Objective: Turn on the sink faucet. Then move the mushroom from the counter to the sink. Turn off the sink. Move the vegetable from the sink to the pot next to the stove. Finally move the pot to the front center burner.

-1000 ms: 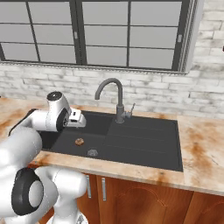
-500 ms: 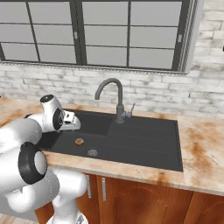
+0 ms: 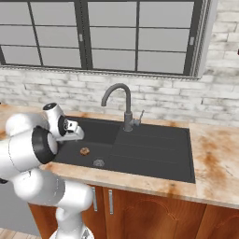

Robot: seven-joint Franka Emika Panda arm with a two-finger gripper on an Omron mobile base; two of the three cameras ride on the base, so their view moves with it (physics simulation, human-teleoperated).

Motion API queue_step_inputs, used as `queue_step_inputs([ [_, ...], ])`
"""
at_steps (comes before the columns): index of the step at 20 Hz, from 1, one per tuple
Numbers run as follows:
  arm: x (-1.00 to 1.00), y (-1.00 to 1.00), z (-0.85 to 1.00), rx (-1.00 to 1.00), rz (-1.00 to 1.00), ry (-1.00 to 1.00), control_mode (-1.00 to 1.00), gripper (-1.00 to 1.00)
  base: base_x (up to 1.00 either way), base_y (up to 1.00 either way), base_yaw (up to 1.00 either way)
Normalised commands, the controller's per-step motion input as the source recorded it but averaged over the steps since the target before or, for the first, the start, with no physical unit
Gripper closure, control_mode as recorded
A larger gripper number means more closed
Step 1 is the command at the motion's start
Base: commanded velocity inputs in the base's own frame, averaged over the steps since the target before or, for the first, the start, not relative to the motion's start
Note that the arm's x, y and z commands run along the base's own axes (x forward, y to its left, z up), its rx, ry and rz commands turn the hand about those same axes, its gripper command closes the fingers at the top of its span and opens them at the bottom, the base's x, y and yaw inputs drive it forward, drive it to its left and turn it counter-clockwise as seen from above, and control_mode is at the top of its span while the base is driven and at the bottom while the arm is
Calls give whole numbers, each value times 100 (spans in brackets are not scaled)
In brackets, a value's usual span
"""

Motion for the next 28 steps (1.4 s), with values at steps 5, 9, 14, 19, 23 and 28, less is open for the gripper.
queue_step_inputs([
  [5,41,4,-39,-4,0,8,-100,-100,0,0,0],
  [9,42,5,-43,-4,0,8,-100,-100,0,0,0],
  [14,44,7,-44,-5,0,6,-100,-100,0,0,0],
  [19,36,4,-45,-4,0,4,-100,-100,0,0,0],
  [23,33,0,-44,-3,-2,4,-100,-100,0,0,0],
  [28,44,1,-45,-3,-2,0,-100,-100,0,0,0],
])
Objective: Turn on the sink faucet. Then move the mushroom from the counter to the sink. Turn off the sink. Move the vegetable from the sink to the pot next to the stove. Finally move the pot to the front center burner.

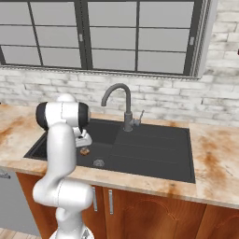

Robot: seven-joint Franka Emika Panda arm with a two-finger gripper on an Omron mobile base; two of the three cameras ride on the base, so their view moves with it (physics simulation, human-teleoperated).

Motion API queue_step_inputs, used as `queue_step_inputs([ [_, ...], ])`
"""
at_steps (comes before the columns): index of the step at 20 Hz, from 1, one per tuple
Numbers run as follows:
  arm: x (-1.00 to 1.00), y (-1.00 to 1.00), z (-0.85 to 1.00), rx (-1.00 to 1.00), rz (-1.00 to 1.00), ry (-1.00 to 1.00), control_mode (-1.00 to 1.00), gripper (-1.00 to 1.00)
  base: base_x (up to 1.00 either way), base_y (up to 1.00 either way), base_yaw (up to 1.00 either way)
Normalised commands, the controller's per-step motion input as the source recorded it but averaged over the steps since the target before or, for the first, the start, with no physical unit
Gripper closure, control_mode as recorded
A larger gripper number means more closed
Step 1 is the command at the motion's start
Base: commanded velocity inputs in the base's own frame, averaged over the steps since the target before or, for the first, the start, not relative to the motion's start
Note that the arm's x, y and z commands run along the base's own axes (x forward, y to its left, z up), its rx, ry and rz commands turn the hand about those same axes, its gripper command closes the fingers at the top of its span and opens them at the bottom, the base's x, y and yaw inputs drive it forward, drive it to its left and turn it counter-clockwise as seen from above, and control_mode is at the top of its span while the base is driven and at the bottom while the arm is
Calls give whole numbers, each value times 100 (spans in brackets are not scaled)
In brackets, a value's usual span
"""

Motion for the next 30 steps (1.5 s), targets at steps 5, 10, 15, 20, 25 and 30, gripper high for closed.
queue_step_inputs([
  [5,43,8,-42,-4,-2,3,-100,-100,0,0,0],
  [10,45,6,-36,-3,-3,4,-100,-100,0,0,0],
  [15,33,0,-34,-2,-1,3,-100,-100,0,0,0],
  [20,6,0,-32,0,0,2,-100,-100,0,0,0],
  [25,0,0,-34,0,0,0,-100,100,0,0,0],
  [30,0,0,-25,0,0,5,-100,100,0,0,0],
])
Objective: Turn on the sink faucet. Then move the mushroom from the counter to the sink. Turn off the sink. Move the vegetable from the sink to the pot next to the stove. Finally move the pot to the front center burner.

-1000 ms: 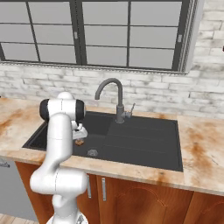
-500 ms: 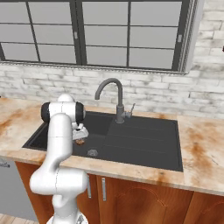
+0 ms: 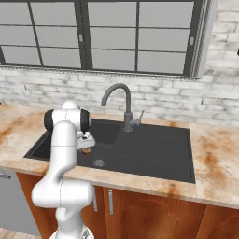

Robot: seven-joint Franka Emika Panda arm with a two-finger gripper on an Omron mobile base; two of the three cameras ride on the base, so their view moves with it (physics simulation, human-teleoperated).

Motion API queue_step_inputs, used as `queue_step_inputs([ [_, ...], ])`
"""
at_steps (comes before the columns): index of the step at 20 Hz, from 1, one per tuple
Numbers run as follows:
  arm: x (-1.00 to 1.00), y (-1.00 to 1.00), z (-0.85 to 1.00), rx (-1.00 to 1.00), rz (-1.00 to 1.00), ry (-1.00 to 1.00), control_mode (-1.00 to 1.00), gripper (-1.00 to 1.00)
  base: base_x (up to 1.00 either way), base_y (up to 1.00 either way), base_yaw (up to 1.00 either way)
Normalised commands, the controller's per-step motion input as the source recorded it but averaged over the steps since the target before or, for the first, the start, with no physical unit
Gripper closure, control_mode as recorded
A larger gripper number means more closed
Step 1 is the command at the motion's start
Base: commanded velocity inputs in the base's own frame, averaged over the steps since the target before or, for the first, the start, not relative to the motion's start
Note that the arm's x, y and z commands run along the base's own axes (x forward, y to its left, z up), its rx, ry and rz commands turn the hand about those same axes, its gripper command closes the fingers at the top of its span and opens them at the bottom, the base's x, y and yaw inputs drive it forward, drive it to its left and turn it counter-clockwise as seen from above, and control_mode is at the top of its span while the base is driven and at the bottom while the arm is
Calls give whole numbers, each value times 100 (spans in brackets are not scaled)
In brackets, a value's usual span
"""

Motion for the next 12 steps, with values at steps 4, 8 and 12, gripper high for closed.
queue_step_inputs([
  [4,-1,-1,11,0,0,3,-100,100,0,0,0],
  [8,-28,0,62,0,-2,0,-100,100,0,0,0],
  [12,-46,0,74,0,-5,0,-100,100,0,0,0],
])
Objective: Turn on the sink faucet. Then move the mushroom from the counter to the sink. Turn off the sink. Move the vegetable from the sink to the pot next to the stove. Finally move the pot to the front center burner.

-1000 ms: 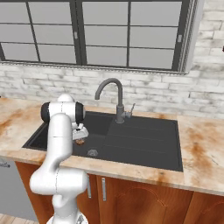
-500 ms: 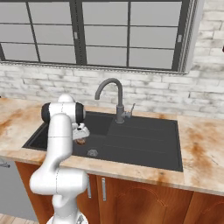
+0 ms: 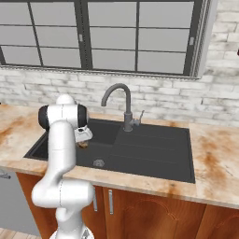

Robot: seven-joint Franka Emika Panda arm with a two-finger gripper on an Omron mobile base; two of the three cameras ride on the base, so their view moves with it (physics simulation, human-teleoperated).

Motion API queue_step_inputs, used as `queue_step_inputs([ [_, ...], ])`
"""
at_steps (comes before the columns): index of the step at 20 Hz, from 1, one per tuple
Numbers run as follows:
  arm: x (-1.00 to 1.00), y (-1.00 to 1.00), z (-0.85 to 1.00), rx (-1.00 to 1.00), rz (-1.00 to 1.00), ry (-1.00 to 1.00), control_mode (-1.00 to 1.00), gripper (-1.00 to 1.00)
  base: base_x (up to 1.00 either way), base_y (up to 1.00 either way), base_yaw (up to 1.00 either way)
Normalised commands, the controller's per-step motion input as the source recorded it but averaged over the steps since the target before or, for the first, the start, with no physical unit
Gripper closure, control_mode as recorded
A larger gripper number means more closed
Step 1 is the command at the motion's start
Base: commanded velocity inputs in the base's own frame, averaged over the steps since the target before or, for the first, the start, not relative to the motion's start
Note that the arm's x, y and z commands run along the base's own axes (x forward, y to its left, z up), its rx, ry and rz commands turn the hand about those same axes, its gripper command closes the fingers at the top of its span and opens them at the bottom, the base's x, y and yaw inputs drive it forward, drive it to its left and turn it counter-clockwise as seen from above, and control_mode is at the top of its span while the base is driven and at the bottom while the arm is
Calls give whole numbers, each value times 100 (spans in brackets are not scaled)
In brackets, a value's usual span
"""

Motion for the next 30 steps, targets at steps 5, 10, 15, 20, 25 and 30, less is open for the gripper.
queue_step_inputs([
  [5,-52,-2,76,0,-7,0,-100,100,0,0,0],
  [10,-55,-9,76,0,-9,0,-100,100,0,0,0],
  [15,-61,-15,67,0,-11,-1,-100,100,0,0,0],
  [20,-72,-17,61,0,-10,-2,-100,100,0,0,0],
  [25,-61,-17,57,0,-9,0,-100,100,0,0,0],
  [30,-17,-2,40,0,-8,0,-100,100,0,0,0],
])
